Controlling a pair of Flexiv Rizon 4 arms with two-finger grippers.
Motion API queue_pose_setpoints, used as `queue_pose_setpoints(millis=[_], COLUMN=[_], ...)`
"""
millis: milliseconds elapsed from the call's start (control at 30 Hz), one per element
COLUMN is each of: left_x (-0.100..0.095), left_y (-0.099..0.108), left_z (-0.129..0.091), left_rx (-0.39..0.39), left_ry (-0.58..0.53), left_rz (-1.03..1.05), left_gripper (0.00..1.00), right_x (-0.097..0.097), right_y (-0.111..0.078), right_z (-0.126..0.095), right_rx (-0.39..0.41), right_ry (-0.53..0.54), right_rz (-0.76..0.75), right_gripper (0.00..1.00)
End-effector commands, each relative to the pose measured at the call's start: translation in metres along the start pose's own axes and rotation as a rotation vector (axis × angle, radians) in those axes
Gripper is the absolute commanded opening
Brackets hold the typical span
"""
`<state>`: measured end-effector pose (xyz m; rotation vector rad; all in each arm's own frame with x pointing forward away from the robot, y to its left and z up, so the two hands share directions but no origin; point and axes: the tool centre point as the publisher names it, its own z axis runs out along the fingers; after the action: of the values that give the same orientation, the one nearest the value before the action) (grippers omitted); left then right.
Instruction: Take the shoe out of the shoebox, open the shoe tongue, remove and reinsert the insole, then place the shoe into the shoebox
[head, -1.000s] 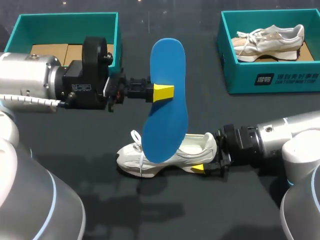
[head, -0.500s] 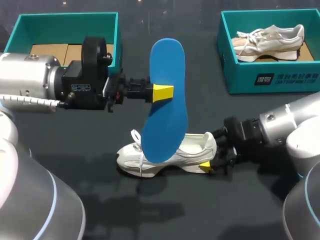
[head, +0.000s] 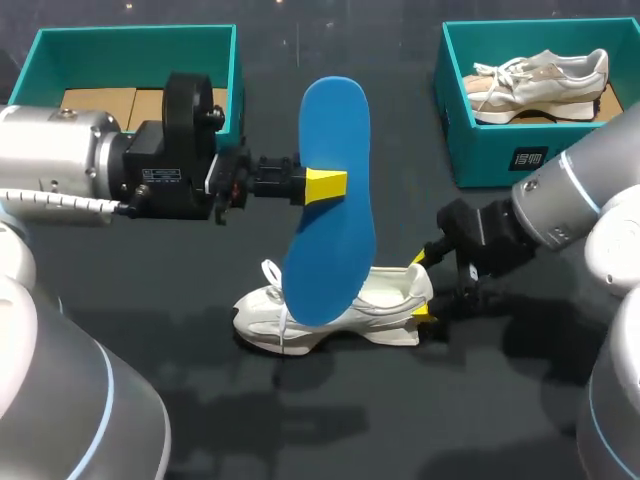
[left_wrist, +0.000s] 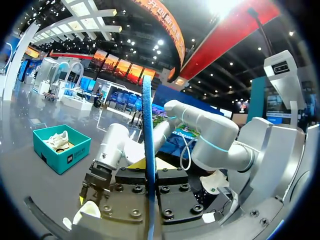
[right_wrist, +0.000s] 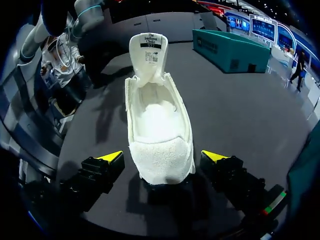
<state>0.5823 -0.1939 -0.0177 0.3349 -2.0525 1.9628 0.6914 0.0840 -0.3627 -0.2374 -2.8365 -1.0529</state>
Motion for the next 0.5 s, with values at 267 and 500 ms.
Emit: queue_pose_setpoints(millis=[267, 500], left_x=[-0.0001, -0.0001], left_y=[0.0009, 0.0009], left_z=[0.0018, 0.0018], left_rx=[0.002, 0.002], left_ry=[0.000, 0.000], left_rz=[0.000, 0.000], left_gripper=[0.00, 0.00], right_x=[0.0076, 0.0057], right_y=[0.0121, 0.0130], right_z=[-0.0246, -0.0250], right_rx=[0.493, 0.511], right_ry=[0.006, 0.014], right_rz=[0.048, 0.037], right_gripper=[1.00, 1.00])
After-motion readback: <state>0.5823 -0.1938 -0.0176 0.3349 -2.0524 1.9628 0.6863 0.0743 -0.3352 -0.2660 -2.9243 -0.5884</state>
